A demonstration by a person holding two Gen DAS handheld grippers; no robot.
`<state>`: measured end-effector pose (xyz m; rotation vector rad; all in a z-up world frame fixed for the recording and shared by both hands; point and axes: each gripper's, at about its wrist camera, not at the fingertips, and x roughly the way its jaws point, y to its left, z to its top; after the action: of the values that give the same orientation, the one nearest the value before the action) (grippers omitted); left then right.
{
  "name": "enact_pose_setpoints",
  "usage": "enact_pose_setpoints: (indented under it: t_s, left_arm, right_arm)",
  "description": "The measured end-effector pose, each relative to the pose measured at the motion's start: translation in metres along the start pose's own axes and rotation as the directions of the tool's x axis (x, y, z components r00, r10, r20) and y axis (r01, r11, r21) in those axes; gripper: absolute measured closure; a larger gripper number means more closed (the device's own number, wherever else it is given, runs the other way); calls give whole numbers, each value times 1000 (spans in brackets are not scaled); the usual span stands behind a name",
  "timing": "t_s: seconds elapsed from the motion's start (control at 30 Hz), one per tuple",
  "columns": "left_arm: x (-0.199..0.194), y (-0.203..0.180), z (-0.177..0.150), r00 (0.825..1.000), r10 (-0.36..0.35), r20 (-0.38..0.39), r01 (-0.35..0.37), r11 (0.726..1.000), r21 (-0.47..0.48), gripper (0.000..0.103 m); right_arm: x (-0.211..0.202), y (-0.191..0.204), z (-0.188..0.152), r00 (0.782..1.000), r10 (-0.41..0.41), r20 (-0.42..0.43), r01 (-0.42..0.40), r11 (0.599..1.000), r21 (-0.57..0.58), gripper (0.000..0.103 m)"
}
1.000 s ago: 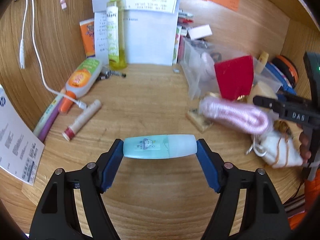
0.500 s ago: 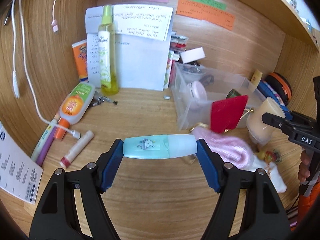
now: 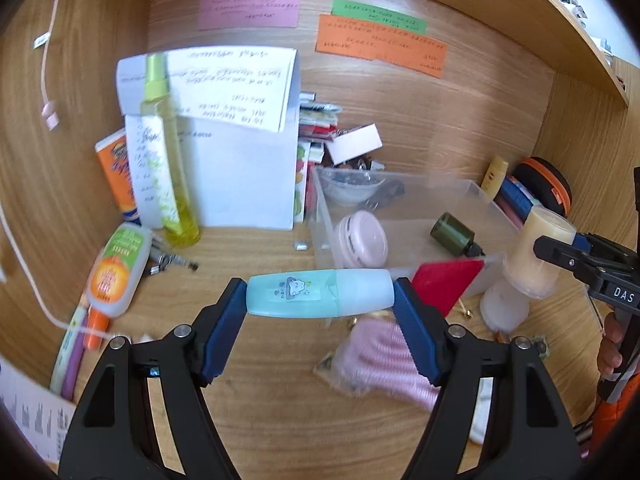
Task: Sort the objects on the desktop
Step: 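Lower the blue tube and cream cylinder into the clear box and release both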
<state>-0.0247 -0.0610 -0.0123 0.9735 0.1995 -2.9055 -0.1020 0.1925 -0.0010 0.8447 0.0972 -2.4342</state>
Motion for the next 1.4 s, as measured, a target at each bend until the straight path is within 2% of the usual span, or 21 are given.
enact_pose_setpoints:
  t_s: [0.4, 0.67, 0.87, 1.4]
  left_arm:
    - [28, -13, 37, 999, -49, 17, 49, 999, 13, 30]
    - [58, -28, 49, 996, -83, -22, 84, 996, 30, 30]
    - [77, -43, 47, 993, -107, -58, 110, 992, 59, 30]
    - [98, -60, 30, 980, -133, -147, 149, 983, 103, 30]
  right_arm:
    - [8, -21, 24, 999, 9, 41, -11, 999, 45, 50]
    - [37, -35, 36, 999, -30, 24, 28, 998, 56, 50]
    - [60, -44, 29, 1000, -16, -23, 18, 996, 87, 50]
    - [77, -27, 15, 997, -15, -73, 15, 1000, -1, 50]
